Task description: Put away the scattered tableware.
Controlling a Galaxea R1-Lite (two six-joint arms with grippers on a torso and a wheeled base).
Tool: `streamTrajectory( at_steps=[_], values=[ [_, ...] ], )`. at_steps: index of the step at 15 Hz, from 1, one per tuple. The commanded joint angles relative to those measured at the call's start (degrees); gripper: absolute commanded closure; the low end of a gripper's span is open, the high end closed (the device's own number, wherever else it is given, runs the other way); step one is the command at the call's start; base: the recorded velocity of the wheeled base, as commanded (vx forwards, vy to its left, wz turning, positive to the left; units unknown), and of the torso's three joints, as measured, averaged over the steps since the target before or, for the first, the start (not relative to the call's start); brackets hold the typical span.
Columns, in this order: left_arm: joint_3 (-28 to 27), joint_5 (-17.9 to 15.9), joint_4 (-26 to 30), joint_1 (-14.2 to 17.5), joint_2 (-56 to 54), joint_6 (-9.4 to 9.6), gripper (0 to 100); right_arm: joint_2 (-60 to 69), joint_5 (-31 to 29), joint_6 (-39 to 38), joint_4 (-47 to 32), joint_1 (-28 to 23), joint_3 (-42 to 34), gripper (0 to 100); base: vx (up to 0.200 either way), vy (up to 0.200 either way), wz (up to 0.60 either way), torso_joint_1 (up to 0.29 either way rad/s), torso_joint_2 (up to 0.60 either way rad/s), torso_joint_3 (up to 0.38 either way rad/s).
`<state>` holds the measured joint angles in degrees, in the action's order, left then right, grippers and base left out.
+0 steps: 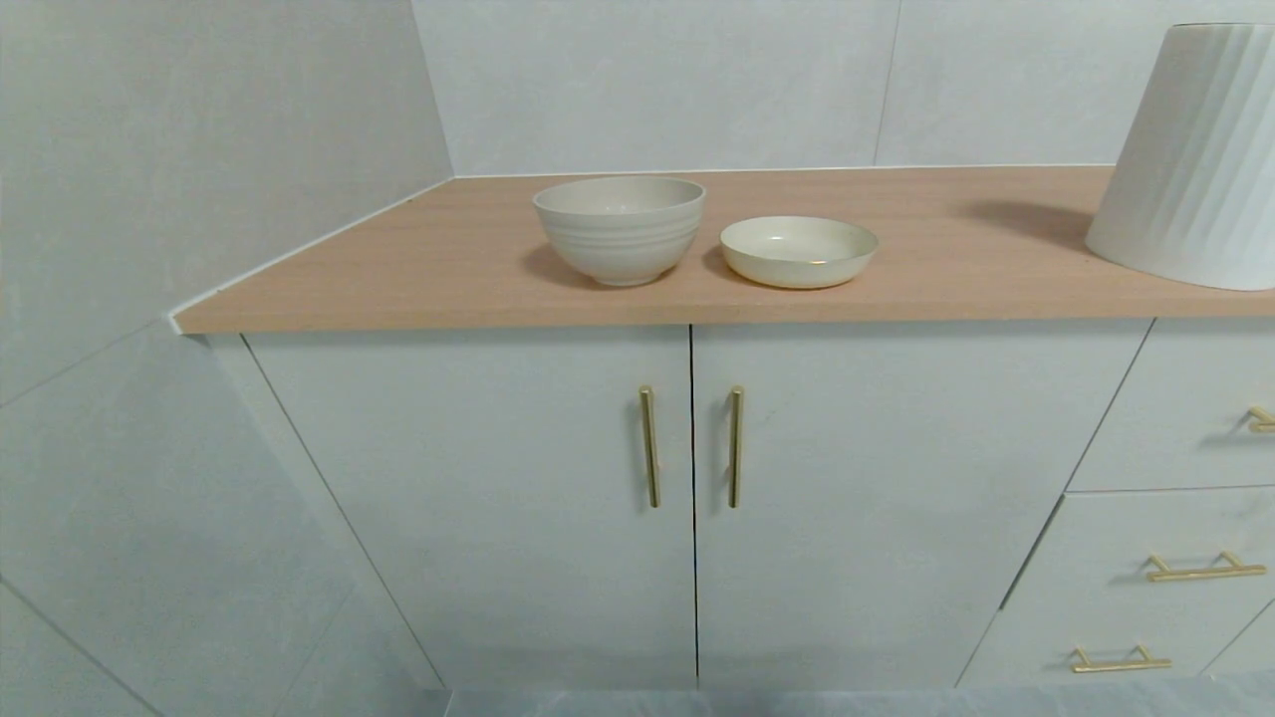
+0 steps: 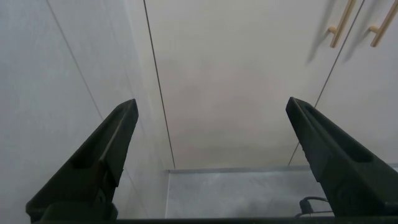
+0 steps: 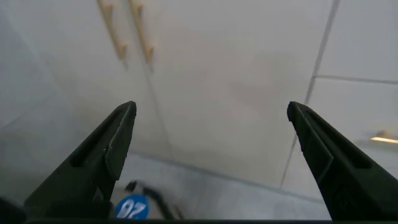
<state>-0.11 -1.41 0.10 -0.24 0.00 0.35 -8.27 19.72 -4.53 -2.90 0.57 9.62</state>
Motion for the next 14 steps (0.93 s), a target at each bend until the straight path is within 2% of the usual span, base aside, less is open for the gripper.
streamTrajectory(
  at_steps=[1, 4, 7, 10, 14],
  values=[
    [0.02, 0.01, -0.01, -0.02, 0.0, 0.0, 0, -13.88, 2.51, 0.05, 0.0, 1.71, 2.95, 0, 0.0, 0.0, 0.0, 0.0, 0.0, 0.0],
    [-0.07, 0.01, -0.01, -0.02, 0.0, 0.09, 0, -29.97, 3.13, 0.23, 1.67, 3.47, 7.78, 0, 0.0, 0.0, 0.0, 0.0, 0.0, 0.0],
    [0.02, -0.08, -0.01, -0.02, 0.0, 0.26, 0, -45.52, 3.48, 0.76, 16.79, 12.26, 6.82, 0, 0.0, 0.0, 0.0, 0.0, 0.0, 0.0],
    [-0.07, -0.08, -0.01, -0.02, 0.0, 0.26, 0, -58.27, 2.86, 0.93, 29.18, 17.27, 8.75, 0, 0.0, 0.0, 0.0, 0.0, 0.0, 0.0],
    [-0.07, -0.08, -0.01, -0.02, 0.0, 0.35, 0, -71.63, -0.92, 0.76, 29.44, 22.37, 21.06, 0, 0.0, 0.0, 0.0, 0.0, 0.0, 0.0]
  ],
)
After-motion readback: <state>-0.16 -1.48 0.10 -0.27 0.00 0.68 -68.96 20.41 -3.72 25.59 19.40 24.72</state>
